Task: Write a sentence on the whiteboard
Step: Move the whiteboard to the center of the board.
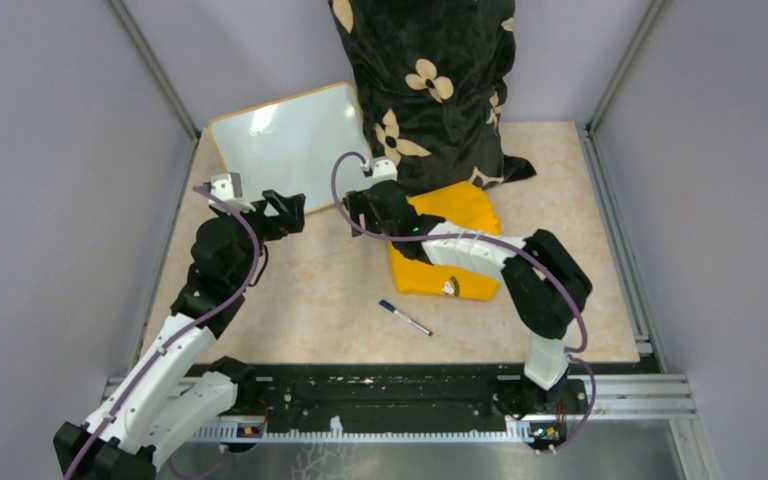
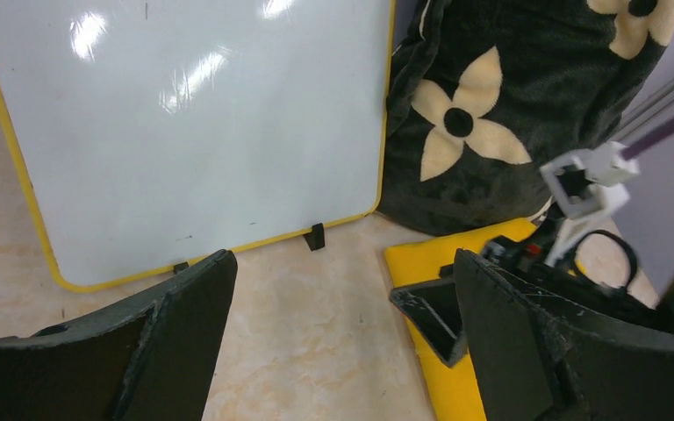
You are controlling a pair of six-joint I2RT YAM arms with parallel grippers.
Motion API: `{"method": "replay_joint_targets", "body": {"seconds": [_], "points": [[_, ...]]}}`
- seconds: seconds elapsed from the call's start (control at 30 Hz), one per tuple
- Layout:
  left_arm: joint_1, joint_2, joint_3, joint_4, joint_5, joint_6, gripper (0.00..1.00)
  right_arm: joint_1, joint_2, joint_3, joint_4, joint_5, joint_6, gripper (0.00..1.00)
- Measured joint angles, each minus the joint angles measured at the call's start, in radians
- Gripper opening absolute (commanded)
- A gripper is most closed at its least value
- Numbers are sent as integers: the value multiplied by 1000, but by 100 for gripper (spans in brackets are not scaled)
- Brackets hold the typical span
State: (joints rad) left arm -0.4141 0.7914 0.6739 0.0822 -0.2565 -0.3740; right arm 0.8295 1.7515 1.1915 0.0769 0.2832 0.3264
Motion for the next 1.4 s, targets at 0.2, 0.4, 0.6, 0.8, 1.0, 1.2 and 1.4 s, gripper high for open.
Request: {"method": "replay_joint_targets", "body": {"seconds": [0.2,0.4,0.6,0.8,1.0,1.2,1.4], "points": [[0,-29,-3,2,-7,0,99,2,226,168,42,6,21,64],[0,-36,-4,1,-9,-4,99,5,382,272,50,37,23,59],[0,-41,-5,1,-8,-18,99,4,480,364,48,63,-2,56],[0,-42,-5,1,-7,-23,99,-2,552,450,25,75,-20,50],[0,-42,-5,1,-3,-23,99,-10,616,534,1,82,-35,43],[0,-35,-6,2,3,-23,99,-23,653,595,-20,82,-38,31],[0,-21,-9,2,4,-23,99,-36,660,605,-19,57,-37,15]]}}
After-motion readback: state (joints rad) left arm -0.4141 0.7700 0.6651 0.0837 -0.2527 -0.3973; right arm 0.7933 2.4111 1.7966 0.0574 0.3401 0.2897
